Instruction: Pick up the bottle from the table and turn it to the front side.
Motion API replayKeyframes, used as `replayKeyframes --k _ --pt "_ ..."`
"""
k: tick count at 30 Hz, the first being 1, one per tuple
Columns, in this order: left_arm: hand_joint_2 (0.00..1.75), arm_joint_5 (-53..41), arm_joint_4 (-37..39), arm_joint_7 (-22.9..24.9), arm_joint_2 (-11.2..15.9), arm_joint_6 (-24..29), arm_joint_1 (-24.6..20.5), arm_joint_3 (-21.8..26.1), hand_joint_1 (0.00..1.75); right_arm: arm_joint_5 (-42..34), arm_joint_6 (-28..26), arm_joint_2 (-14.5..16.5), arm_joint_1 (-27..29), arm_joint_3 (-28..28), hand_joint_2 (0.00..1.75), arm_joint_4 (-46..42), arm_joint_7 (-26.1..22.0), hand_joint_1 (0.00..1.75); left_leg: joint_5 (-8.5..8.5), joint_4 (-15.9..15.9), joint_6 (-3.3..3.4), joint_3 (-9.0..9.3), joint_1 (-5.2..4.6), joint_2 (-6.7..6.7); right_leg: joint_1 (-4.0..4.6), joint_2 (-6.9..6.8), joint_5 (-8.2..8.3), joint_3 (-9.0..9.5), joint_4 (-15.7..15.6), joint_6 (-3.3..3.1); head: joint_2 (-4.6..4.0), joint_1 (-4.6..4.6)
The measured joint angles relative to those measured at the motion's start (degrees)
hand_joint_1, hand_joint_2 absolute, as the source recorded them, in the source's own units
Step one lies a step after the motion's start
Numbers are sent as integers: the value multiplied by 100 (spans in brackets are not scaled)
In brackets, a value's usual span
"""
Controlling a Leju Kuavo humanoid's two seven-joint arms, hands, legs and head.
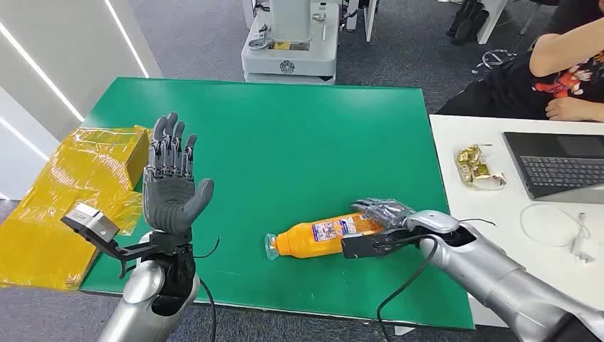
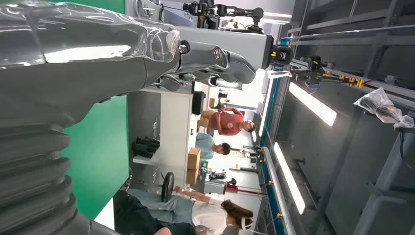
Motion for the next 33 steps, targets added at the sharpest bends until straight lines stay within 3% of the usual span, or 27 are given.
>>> replayKeyframes --k 31,33 --pt "175 4 0 77 -31 -38 -35 -146 0 119 352 49 126 -342 175 -179 -305 2 0 4 0 0 0 1 0 1 2 0 0 2 0 0" --pt "175 5 0 78 -31 -28 -41 -146 0 144 363 55 126 -342 175 -178 -319 83 0 4 0 0 0 1 0 1 2 0 0 2 0 0"
